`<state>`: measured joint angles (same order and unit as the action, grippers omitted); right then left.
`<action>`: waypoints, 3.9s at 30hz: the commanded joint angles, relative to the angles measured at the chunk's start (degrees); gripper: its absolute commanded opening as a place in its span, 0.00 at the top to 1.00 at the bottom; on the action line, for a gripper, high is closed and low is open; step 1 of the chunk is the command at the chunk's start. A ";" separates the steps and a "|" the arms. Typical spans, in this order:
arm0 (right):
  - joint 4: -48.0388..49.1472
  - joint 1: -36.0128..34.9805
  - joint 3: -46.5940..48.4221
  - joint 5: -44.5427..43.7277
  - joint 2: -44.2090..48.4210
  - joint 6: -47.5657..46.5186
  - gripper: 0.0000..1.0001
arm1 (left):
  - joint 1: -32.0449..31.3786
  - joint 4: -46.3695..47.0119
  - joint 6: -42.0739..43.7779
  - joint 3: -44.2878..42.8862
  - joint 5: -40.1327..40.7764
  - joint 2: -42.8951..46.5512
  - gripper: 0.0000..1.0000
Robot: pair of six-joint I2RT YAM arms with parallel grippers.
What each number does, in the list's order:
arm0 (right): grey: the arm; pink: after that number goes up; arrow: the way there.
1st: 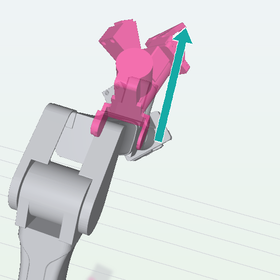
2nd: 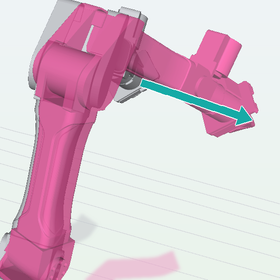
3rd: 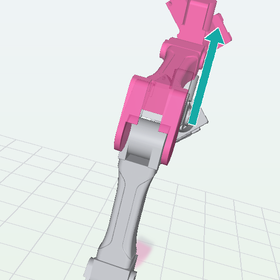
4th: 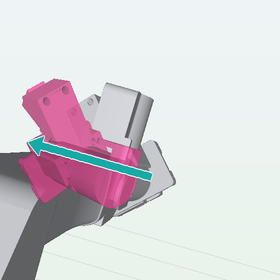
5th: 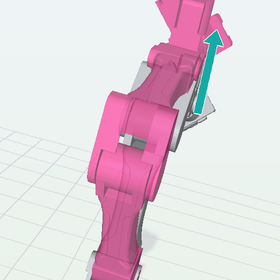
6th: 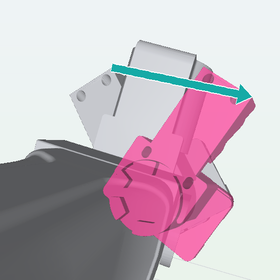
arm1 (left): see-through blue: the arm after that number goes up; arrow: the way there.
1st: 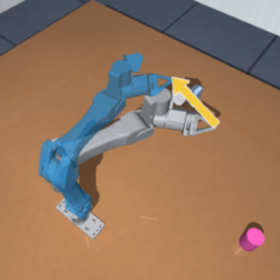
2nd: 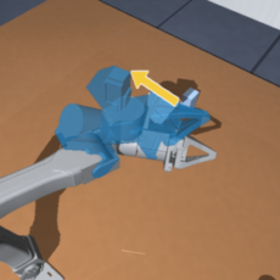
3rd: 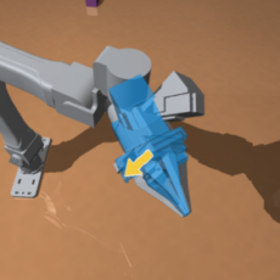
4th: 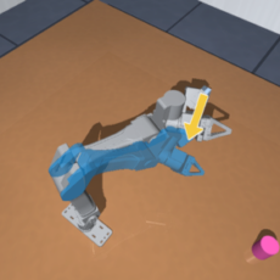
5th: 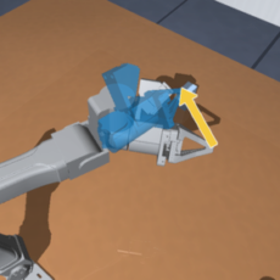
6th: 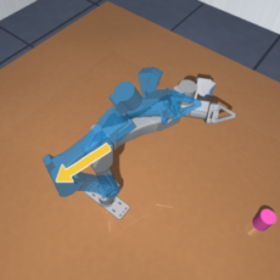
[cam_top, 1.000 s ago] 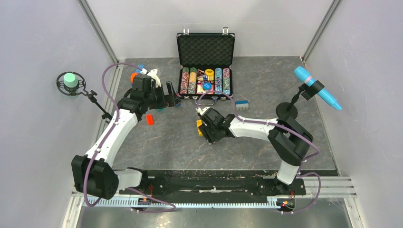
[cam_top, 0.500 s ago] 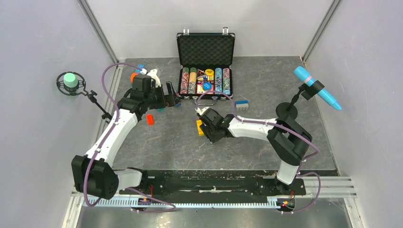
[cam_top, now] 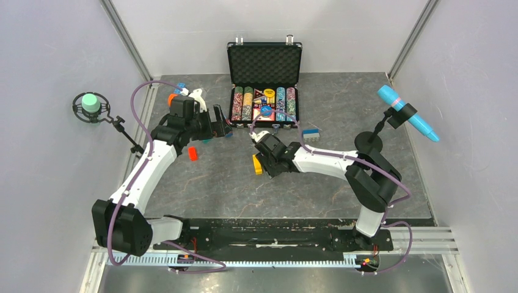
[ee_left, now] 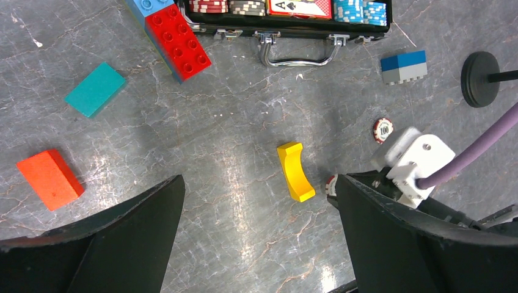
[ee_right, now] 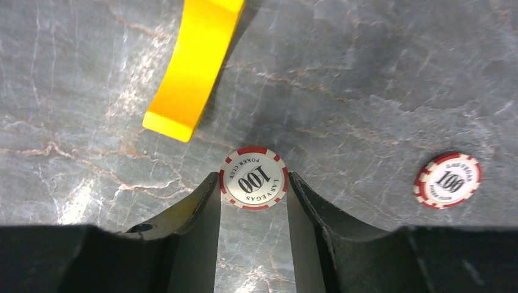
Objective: Pack up texas hold em set
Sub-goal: Pick up the poker chip from the center of the board, then place the poker chip at the center of the board, then pick up the poker chip from the center of the board.
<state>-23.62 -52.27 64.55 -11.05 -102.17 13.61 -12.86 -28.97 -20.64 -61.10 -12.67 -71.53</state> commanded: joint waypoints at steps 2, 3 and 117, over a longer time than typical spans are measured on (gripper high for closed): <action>0.21 3.86 2.43 -3.17 3.03 -1.81 0.65 | 0.28 1.64 1.22 -0.07 -1.48 0.73 0.00; 0.23 4.90 2.17 -3.30 3.44 -2.10 0.65 | 0.29 1.64 1.23 -0.07 -1.50 0.81 0.00; 0.57 21.14 -6.81 5.20 9.65 -12.52 0.85 | 0.29 8.61 -9.30 2.57 -6.02 1.38 0.00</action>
<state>-23.55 -31.27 57.19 -6.20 -96.07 2.83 -12.86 -25.26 -24.73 -59.79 -15.84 -71.46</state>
